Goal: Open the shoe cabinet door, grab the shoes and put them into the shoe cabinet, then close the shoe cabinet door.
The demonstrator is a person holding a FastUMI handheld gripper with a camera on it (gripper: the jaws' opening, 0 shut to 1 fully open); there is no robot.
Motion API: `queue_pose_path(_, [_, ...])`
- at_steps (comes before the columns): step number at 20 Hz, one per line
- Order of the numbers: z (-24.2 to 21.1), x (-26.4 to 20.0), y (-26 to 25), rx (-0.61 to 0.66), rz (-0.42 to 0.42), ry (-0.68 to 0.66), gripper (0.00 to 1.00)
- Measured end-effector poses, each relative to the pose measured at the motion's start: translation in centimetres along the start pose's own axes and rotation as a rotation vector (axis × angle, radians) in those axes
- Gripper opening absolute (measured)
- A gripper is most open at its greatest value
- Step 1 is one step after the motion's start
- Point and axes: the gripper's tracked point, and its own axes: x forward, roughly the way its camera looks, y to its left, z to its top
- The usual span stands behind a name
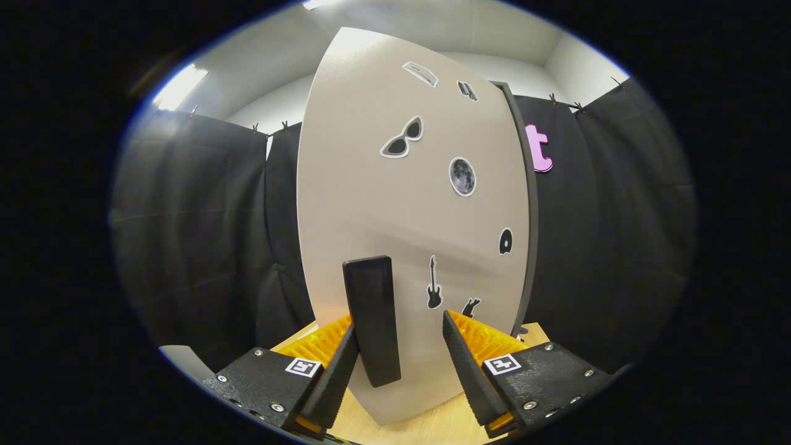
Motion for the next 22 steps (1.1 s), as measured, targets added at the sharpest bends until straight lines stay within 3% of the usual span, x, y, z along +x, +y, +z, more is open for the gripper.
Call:
queue_pose_path(8, [0.1, 2.3, 1.8, -0.019, 0.068, 0.005, 0.82])
queue_pose_path(22, [0.0, 6.8, 3.8, -0.009, 0.100, 0.007, 0.83])
